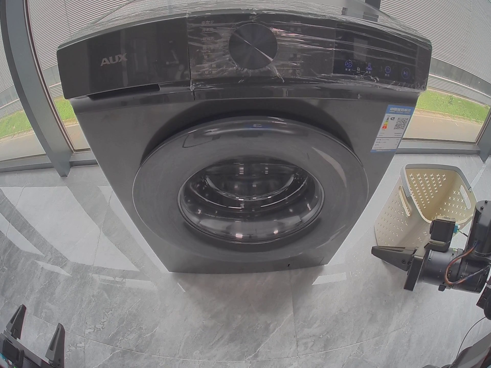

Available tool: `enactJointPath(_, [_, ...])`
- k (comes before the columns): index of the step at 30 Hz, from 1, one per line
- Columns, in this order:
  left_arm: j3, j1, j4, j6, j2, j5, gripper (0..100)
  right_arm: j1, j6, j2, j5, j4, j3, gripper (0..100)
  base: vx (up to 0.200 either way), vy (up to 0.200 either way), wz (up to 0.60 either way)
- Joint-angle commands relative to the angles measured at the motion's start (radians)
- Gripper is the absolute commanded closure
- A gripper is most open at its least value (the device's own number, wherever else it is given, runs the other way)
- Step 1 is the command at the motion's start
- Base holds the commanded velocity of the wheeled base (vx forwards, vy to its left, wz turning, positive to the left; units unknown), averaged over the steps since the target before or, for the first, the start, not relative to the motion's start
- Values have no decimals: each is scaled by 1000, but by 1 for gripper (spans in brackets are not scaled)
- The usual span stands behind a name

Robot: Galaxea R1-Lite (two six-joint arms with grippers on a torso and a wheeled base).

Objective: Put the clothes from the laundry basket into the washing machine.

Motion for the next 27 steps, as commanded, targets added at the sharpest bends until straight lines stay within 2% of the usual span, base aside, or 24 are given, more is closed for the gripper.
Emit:
enactJointPath(1, [18, -1, -2, -3, -13, 0, 0, 4, -2, 55, -30, -18, -42, 100, 200, 0, 0])
enactJointPath(7, [18, -1, -2, -6, -13, 2, 0, 7, -6, 161, -134, -127, -87, 100, 33, 0, 0])
enactJointPath(12, [18, 1, -2, -7, -13, 2, 0, 19, -9, 222, -172, -227, -87, 100, 0, 0, 0])
enactJointPath(13, [18, -1, -2, -7, -13, 2, 0, 21, -12, 250, -197, -273, -94, 100, 0, 0, 0])
enactJointPath(21, [18, -1, 0, -6, -13, 3, 0, 24, -12, 353, -267, -454, -142, 100, 0, 0, 0])
enactJointPath(27, [18, -1, 0, -7, -13, 3, 0, 25, -13, 377, -312, -474, -165, 100, 0, 0, 0])
